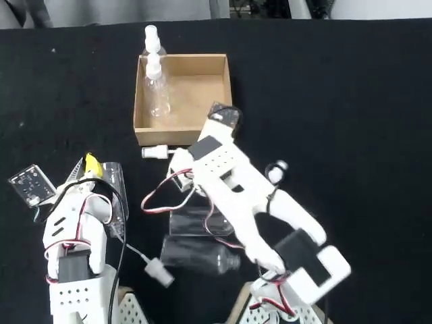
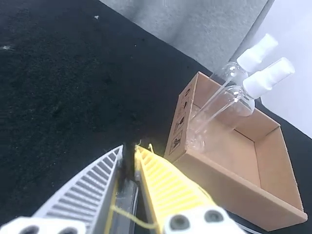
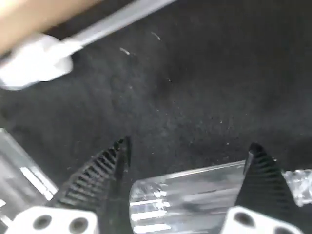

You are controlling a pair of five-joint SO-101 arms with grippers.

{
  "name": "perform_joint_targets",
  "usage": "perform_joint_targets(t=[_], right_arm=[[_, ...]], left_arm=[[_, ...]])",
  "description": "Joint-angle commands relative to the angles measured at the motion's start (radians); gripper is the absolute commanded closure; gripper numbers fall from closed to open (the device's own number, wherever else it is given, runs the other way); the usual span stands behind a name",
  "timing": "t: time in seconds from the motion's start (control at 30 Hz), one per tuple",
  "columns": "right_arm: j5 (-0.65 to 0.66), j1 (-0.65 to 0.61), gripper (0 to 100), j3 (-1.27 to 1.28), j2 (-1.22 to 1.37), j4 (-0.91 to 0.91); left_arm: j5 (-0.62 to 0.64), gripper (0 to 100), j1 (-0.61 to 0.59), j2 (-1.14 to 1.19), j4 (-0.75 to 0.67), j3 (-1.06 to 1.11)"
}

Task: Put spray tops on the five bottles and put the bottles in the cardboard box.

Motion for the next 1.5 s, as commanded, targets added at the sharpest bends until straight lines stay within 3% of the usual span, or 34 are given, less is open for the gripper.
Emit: perform_joint_targets(t=[0.0,0.5,0.93,1.07,1.47], right_arm=[[0.002,0.021,68.0,-0.041,-0.104,0.002],[0.003,0.015,68.0,-0.016,-0.369,0.164],[-0.008,-0.141,68.0,-0.013,-0.389,0.370],[-0.012,-0.166,68.0,0.079,-0.389,0.299],[-0.132,-0.207,68.0,0.406,-0.389,-0.149]], left_arm=[[-0.009,97,-0.013,-0.005,-0.021,0.022],[-0.009,97,-0.010,-0.005,-0.021,0.022],[-0.009,97,-0.008,-0.005,-0.021,0.022],[-0.009,97,-0.008,-0.005,-0.021,0.022],[-0.009,97,-0.008,-0.005,-0.021,0.022]])
